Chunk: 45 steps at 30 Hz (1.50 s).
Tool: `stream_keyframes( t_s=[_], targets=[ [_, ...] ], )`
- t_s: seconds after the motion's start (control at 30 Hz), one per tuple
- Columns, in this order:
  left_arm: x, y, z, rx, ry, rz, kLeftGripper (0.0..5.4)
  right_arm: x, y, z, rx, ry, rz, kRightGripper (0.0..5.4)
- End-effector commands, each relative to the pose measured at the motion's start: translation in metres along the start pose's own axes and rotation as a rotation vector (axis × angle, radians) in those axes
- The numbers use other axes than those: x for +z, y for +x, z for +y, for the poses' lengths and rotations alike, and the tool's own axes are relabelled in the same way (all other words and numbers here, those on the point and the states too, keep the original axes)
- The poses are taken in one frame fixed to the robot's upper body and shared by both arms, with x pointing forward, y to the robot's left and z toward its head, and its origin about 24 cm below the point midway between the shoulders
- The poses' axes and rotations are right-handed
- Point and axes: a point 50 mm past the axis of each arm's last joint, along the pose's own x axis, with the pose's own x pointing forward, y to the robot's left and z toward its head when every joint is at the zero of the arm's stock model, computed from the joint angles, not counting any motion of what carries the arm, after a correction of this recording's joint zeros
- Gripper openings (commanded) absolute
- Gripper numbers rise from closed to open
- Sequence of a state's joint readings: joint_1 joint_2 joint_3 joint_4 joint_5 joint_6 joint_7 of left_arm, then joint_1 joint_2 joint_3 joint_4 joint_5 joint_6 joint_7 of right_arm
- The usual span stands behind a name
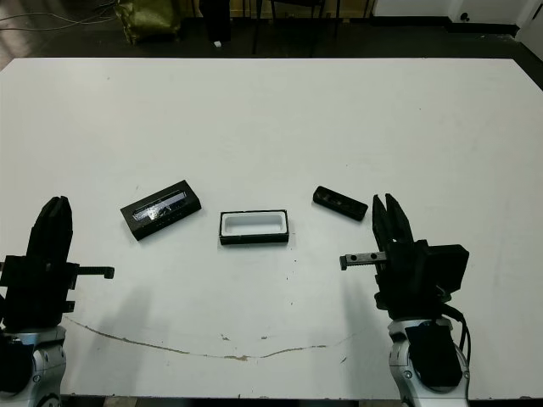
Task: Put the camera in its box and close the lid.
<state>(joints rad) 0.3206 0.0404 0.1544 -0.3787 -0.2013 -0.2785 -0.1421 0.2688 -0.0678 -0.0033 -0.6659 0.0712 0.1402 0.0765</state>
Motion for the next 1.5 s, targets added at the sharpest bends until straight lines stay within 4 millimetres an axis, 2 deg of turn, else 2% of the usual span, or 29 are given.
stream_keyframes(
  t_s=[0.03, 0.27, 0.37, 0.63, 0.8, 1.07, 1.37, 1.5],
  targets=[
    [-0.003, -0.006, 0.001, 0.001, 0.008, 0.031, 0.03, -0.007, -0.005, 0.000, 0.012, 0.001, 0.022, 0.00],
    [-0.006, 0.000, -0.001, -0.011, 0.006, 0.030, 0.03, -0.012, 0.000, -0.001, 0.018, 0.038, 0.028, 0.00],
    [-0.007, 0.002, -0.003, -0.006, -0.001, 0.034, 0.03, -0.007, 0.004, -0.009, 0.026, -0.017, 0.034, 0.00],
    [-0.008, 0.001, -0.001, -0.004, -0.019, 0.028, 0.03, 0.022, 0.047, -0.058, 0.150, -0.161, -0.010, 0.00],
    [-0.008, 0.000, 0.000, 0.002, -0.021, 0.026, 0.03, 0.033, 0.071, -0.072, 0.220, -0.220, 0.051, 0.00],
    [-0.007, -0.001, -0.001, -0.003, -0.013, 0.023, 0.03, 0.026, 0.095, -0.087, 0.305, -0.305, 0.165, 0.00],
    [-0.007, -0.003, -0.002, -0.014, 0.000, 0.029, 0.03, 0.005, 0.119, -0.099, 0.407, -0.355, 0.270, 0.00],
    [-0.007, -0.003, -0.001, -0.015, 0.001, 0.030, 0.00, -0.002, 0.126, -0.103, 0.457, -0.397, 0.335, 0.58]
  ],
)
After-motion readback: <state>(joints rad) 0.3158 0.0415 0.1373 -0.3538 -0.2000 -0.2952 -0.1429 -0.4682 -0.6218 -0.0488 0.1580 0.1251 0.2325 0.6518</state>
